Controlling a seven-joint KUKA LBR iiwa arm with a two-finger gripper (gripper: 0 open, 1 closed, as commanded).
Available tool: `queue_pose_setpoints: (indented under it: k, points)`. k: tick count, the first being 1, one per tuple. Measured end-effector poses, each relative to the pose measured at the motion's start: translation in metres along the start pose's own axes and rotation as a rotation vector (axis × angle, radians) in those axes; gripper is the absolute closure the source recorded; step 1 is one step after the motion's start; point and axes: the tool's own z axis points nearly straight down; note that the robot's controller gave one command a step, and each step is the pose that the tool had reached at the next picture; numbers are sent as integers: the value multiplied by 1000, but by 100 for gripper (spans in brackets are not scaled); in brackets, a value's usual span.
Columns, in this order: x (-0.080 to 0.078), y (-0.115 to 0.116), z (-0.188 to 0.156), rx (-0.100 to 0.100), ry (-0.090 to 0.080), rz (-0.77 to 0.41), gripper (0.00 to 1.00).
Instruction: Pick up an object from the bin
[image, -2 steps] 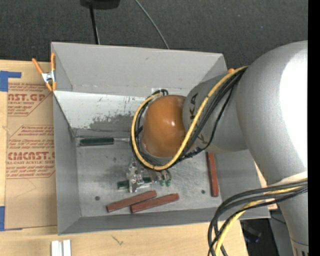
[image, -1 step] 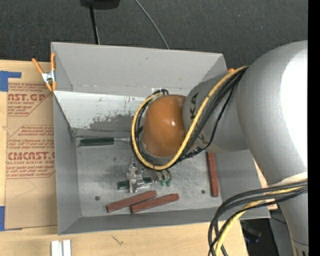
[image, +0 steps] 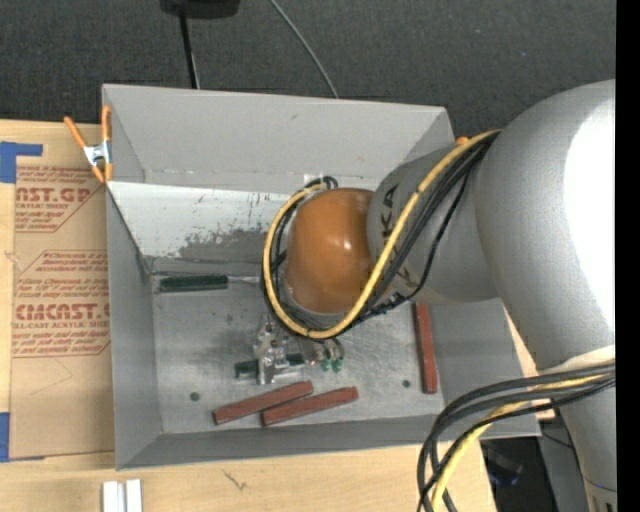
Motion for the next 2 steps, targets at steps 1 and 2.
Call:
queue_pose_setpoints:
  k: [1,2]
  points:
    - [0,0,-2,0,0,0,100]
    - [1,0,-7,1,5,-1,100]
